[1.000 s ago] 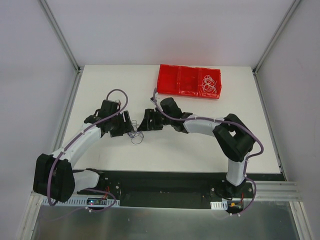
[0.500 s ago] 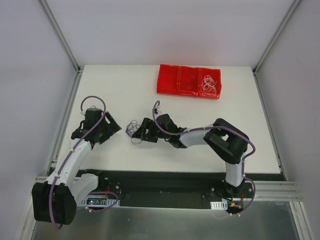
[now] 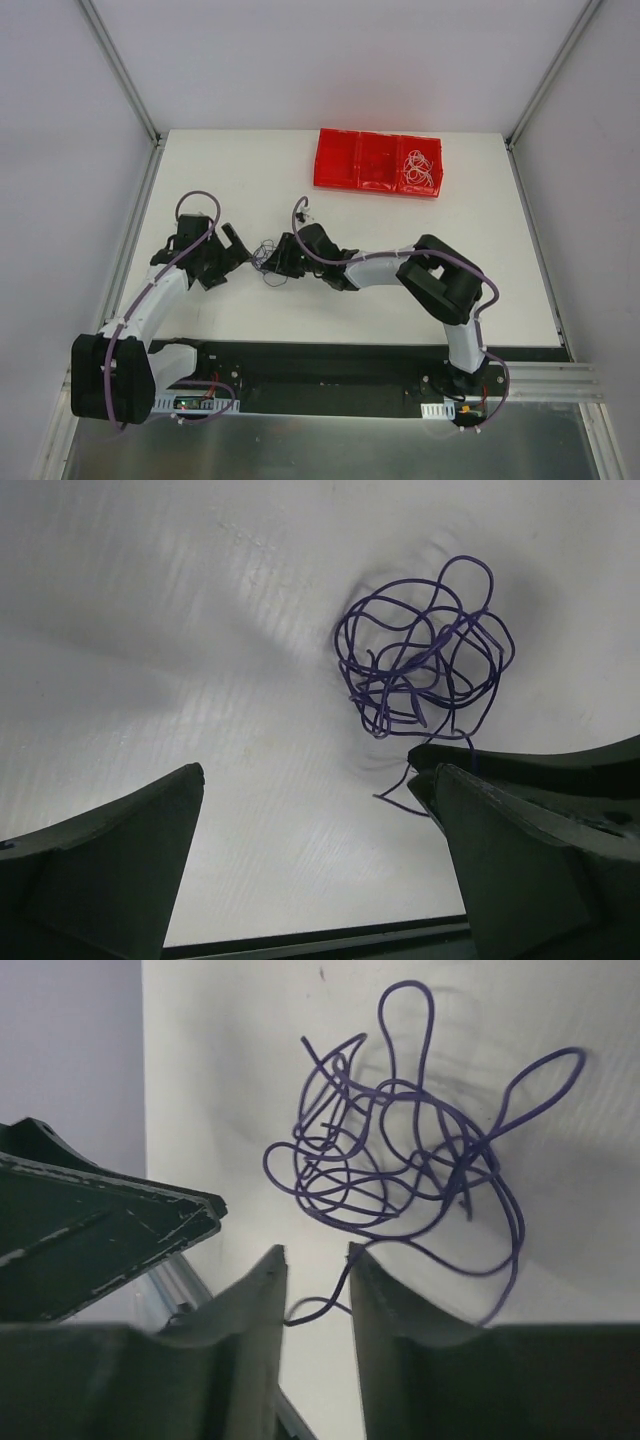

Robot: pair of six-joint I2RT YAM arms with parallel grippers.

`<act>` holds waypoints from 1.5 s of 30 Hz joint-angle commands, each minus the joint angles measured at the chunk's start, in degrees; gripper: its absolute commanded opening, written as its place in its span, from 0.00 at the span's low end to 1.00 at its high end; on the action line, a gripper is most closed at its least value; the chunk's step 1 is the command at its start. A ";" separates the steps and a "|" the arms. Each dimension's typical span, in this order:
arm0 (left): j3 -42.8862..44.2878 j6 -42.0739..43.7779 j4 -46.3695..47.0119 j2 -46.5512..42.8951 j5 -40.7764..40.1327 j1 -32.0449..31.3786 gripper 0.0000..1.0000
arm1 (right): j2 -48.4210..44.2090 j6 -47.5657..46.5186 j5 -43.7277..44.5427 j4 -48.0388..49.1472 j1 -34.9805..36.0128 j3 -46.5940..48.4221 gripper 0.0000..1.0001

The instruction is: Untangle the cables

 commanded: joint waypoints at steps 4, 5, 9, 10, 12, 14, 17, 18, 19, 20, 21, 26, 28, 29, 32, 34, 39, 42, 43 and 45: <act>1.67 -1.32 11.00 8.18 14.90 -0.28 0.99 | -5.94 -6.75 -0.14 0.70 -1.00 -3.66 0.03; 2.19 -1.41 12.06 10.29 16.13 -0.98 0.99 | -7.35 -7.89 -1.02 2.46 -1.44 -5.59 0.00; 5.18 -1.76 14.26 17.76 18.16 -5.19 0.99 | -12.88 -12.81 -6.82 5.55 -3.29 -9.73 0.00; 6.58 -1.85 14.44 19.87 18.17 -6.25 0.98 | -14.20 -13.70 -8.23 6.07 -3.64 -10.96 0.00; 8.87 -2.46 15.06 24.18 18.60 -8.53 0.93 | -17.01 -15.54 -10.87 6.52 -3.82 -12.20 0.00; 10.72 -2.72 15.15 27.18 17.47 -9.68 0.87 | -21.31 -16.16 -12.19 6.34 -5.13 -13.43 0.00; 10.46 -3.34 15.15 29.99 14.40 -8.72 0.80 | -29.74 -16.95 -12.98 1.79 -8.38 -14.66 0.00; 10.37 -3.34 15.15 30.78 13.95 -8.11 0.77 | -33.25 -18.00 -13.77 -1.01 -9.87 -14.14 0.00; 10.28 -3.60 15.15 31.31 13.51 -7.50 0.73 | -36.77 -19.06 -14.82 -3.74 -11.28 -13.18 0.00; 10.54 -3.43 15.23 32.19 13.25 -7.23 0.67 | -39.76 -20.20 -15.53 -6.64 -12.86 -11.78 0.00; 11.07 -3.17 15.24 32.98 13.16 -6.96 0.57 | -42.75 -20.90 -16.93 -8.93 -14.18 -10.46 0.00; 13.27 -3.25 15.50 36.06 11.93 -6.00 0.32 | -52.69 -26.08 -22.22 -19.20 -19.45 0.08 0.00; 13.18 -3.26 15.50 35.80 10.97 -5.38 0.31 | -54.99 -28.29 -20.99 -24.48 -21.82 6.83 0.00; 12.75 -3.17 15.50 35.45 10.26 -5.03 0.29 | -55.61 -29.16 -21.33 -26.34 -23.14 10.09 0.00; 11.34 -3.25 15.50 34.57 8.94 -4.06 0.29 | -56.14 -32.50 -19.76 -33.98 -25.96 19.67 0.00; 10.38 -3.60 15.50 34.31 8.67 -3.27 0.29 | -56.66 -33.56 -18.70 -35.67 -27.10 24.43 0.00; 8.97 -3.87 15.50 33.61 8.24 -2.04 0.30 | -57.98 -35.58 -14.93 -36.99 -27.55 29.80 0.00; 8.53 -3.70 15.50 33.08 7.97 -1.60 0.32 | -58.25 -38.13 -11.06 -39.36 -28.16 32.36 0.00; 8.70 -3.35 15.50 32.99 8.49 -1.60 0.32 | -58.07 -38.40 -10.88 -39.36 -28.16 32.36 0.00; 8.70 -3.34 15.50 32.03 9.02 -1.60 0.33 | -57.72 -38.31 -11.40 -40.06 -28.08 31.66 0.00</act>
